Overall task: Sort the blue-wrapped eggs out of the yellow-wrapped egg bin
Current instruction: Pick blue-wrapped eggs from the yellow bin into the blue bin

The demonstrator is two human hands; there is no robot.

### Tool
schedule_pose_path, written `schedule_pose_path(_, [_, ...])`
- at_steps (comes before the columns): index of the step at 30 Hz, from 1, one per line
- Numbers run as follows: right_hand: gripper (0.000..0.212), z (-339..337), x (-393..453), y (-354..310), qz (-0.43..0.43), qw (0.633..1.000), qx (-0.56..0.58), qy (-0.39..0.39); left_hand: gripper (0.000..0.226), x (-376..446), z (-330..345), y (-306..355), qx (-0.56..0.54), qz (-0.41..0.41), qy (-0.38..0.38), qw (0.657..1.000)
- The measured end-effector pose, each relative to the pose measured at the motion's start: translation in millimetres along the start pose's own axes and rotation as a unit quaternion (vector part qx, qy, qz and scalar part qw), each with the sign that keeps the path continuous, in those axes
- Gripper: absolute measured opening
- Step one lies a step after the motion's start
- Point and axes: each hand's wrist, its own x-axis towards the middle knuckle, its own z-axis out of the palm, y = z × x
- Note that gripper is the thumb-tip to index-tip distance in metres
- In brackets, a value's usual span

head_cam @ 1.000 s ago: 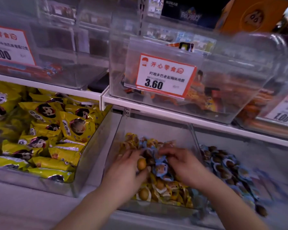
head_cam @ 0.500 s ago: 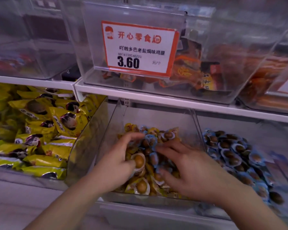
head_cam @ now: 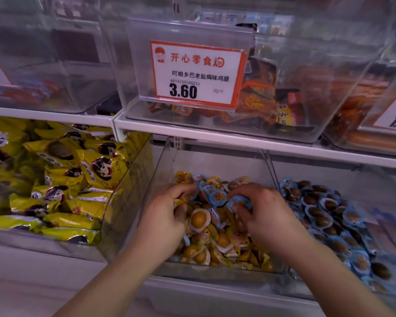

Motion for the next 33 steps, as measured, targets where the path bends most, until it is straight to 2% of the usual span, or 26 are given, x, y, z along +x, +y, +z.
schedule_pose_path(3, [0.018,-3.2,0.9,1.7,0.062,0.990,0.122,0.020,0.052,6.1,-5.7,-1.9,-0.089,-0.017,0.021,0.996])
schedule_pose_path(6, [0.018,-3.9,4.1,0.8,0.119,0.948,0.296,0.023,0.050,8.2,-5.1,-2.7,-0.145,-0.025,0.008,0.989])
schedule_pose_path(8, [0.019,-2.0,6.9,-3.3,0.154,0.922,0.355,0.018,0.047,9.0,-3.7,-0.4,-0.149,-0.026,-0.006,0.988])
schedule_pose_path(10, [0.019,3.0,9.8,-5.6,0.156,0.929,0.336,0.025,0.051,10.5,-4.5,3.1,-0.140,-0.013,-0.015,0.990])
schedule_pose_path(12, [0.021,7.3,9.4,-7.9,0.130,0.948,0.288,0.034,0.053,11.1,-6.0,5.2,-0.084,0.027,-0.018,0.996])
schedule_pose_path(15, [0.023,2.4,5.5,-6.4,0.030,0.994,0.102,0.034,0.043,7.6,-6.5,8.5,0.051,0.115,-0.055,0.991])
schedule_pose_path(17, [0.024,-6.2,3.2,-0.5,-0.030,0.999,0.001,-0.037,0.032,3.0,-11.5,14.6,0.108,0.147,-0.090,0.979])
schedule_pose_path(20, [0.023,-14.8,-3.9,4.2,-0.030,0.984,-0.012,-0.177,0.030,-6.7,-30.2,15.1,0.196,0.178,-0.137,0.955])
schedule_pose_path(23, [0.048,-7.5,-9.3,0.4,-0.052,0.972,-0.051,-0.224,0.034,-20.1,-46.7,2.7,0.334,0.183,-0.183,0.906])
schedule_pose_path(25, [0.046,-1.8,-9.6,-3.0,-0.060,0.976,-0.048,-0.204,0.040,-24.4,-48.7,-0.5,0.378,0.156,-0.210,0.888])
schedule_pose_path(28, [0.031,-4.1,-8.8,-1.4,-0.036,0.988,-0.014,-0.147,0.050,-22.2,-44.9,-0.3,0.404,0.093,-0.223,0.882])
schedule_pose_path(30, [0.027,-6.5,-9.0,-0.3,0.016,0.995,0.034,-0.097,0.051,-19.8,-43.0,-0.6,0.405,0.099,-0.214,0.884])
schedule_pose_path(33, [0.022,-2.2,-9.2,-2.5,0.045,0.996,0.079,-0.008,0.035,-17.8,-41.4,0.3,0.389,0.146,-0.159,0.895])
